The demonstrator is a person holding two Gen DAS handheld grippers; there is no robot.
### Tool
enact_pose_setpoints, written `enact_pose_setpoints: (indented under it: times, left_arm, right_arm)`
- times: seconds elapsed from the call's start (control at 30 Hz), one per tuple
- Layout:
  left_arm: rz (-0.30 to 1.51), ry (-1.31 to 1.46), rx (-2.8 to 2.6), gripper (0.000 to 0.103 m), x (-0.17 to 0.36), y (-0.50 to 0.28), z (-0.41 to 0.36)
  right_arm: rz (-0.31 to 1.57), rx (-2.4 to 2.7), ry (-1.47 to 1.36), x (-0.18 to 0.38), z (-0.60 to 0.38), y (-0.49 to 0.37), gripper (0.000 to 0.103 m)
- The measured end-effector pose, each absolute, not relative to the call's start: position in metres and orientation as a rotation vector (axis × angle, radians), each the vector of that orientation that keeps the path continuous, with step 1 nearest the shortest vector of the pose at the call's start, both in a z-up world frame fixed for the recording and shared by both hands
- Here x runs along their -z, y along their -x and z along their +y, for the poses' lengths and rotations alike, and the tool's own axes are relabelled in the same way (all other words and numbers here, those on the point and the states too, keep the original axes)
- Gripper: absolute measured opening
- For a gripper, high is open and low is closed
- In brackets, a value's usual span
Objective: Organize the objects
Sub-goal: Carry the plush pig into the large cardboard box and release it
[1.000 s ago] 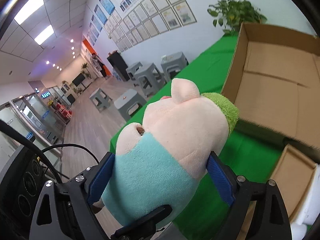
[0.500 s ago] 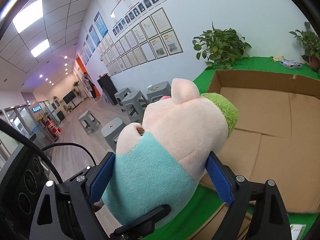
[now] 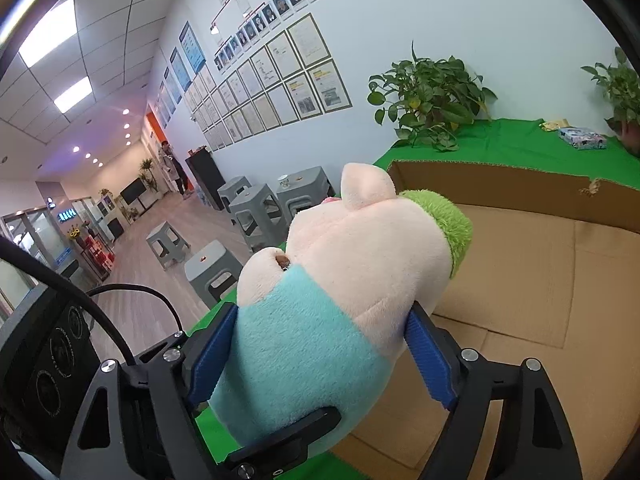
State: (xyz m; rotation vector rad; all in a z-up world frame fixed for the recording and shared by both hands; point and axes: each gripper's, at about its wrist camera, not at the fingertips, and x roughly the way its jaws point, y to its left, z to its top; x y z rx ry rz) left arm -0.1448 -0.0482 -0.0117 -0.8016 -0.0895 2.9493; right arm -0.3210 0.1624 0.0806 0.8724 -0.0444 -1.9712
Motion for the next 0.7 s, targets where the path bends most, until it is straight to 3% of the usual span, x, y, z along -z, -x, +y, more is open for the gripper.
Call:
enact_pose_setpoints:
  times: [0.33,0.7]
  left_arm:
    - [-0.094,1.056,-2.928,0.073,0.049,0.173,-0.059]
    - [-0.181,1.076,-2.860,0.070,0.063,0.124,-0.075]
  right_arm:
    - [0.021,1.807,-0.941,0.002,0.120,0.370,0.074]
    - [0.074,1.805,-0.998,0.045,0.099,0.376,0.072]
